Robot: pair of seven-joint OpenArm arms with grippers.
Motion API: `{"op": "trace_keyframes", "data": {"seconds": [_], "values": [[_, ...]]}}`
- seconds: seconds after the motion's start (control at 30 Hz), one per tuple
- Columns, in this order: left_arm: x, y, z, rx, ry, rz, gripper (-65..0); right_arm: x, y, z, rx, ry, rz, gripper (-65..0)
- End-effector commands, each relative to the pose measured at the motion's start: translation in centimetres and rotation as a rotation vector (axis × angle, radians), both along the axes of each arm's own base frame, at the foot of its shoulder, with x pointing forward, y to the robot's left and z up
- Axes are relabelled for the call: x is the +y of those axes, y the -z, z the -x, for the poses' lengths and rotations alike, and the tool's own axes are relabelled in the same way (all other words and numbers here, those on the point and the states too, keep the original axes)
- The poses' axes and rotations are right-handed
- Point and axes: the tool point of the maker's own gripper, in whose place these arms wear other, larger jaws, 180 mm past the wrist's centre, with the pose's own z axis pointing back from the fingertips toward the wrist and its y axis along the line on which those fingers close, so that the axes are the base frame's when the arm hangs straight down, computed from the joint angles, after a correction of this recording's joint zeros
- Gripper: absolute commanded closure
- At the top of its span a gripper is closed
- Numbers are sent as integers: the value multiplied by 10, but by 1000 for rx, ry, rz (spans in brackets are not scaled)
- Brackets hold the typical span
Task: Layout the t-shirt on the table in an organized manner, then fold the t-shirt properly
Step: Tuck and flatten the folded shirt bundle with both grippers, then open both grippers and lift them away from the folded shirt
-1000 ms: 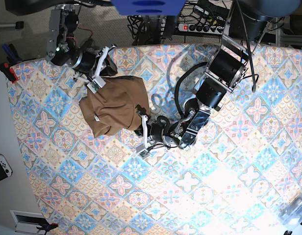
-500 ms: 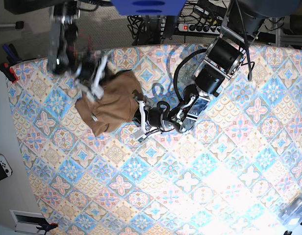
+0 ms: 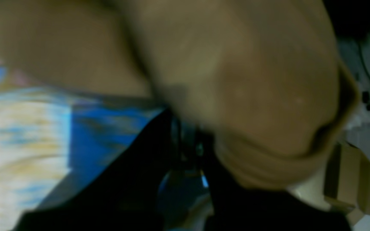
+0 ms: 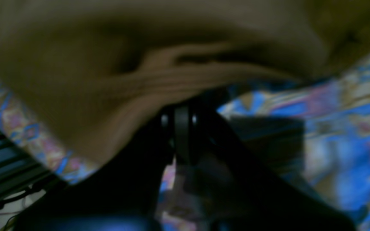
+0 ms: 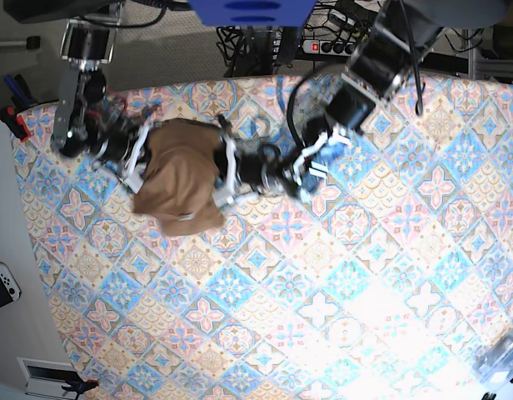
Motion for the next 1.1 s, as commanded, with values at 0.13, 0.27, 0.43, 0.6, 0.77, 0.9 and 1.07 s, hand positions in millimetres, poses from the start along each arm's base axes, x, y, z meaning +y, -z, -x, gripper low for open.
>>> {"op": "trace_keyframes", "data": {"seconds": [0.13,0.27,0.43,0.6,0.77,0.9,1.07], "values": [[-2,0,22,-29,98,-64,0,-15,-17,-22,-58,5,25,0],[-1,-2,19,-36,95,-64,0,-16,-19,-24,-65,7,26,0],[21,1,1,-66,80,-110,0,-15,-18,-22,-60,6,26,0],[21,-10,-18,-111,77,-112,0,-14,-19,-20,-62,1,30,0],[21,-18,-30,-140,77,-114,0,-15,-9,-5,-18,3,33,0],[22,-20,-33,-147,74,-112,0,-18,-9,-4,-21,12,32,0],[40,-49,-62,-221,-13,-67,0,-50,-62,-27,-202,101,90,0]]}}
